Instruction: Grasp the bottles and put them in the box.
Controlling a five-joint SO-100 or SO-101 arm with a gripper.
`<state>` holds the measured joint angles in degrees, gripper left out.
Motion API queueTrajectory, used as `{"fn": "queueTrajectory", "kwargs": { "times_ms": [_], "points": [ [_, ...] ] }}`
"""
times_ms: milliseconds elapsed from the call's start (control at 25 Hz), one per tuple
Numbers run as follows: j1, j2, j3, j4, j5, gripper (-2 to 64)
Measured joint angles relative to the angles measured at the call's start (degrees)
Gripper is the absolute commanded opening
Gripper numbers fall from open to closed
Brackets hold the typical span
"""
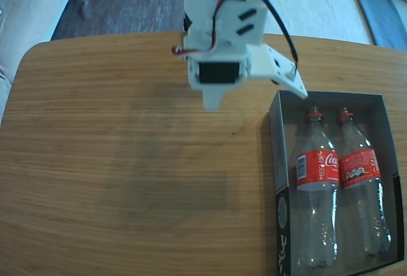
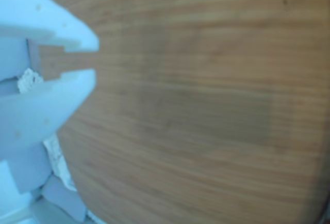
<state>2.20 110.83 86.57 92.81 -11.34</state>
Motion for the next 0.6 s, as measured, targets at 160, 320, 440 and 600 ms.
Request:
{"fn": "queueTrajectory", "kwargs": {
  "times_ms": [160,320,440,600],
  "points": [
    [0.62,7.73,8.53,-2.90,0.00,-0.3],
    [1.05,14.59,15.64,-5.27,0.00,-0.3],
    [0.88,18.98,21.01,-7.47,0.00,-0.3],
    [0.79,24.87,27.77,-12.48,-0.18,-0.3]
  ]
}}
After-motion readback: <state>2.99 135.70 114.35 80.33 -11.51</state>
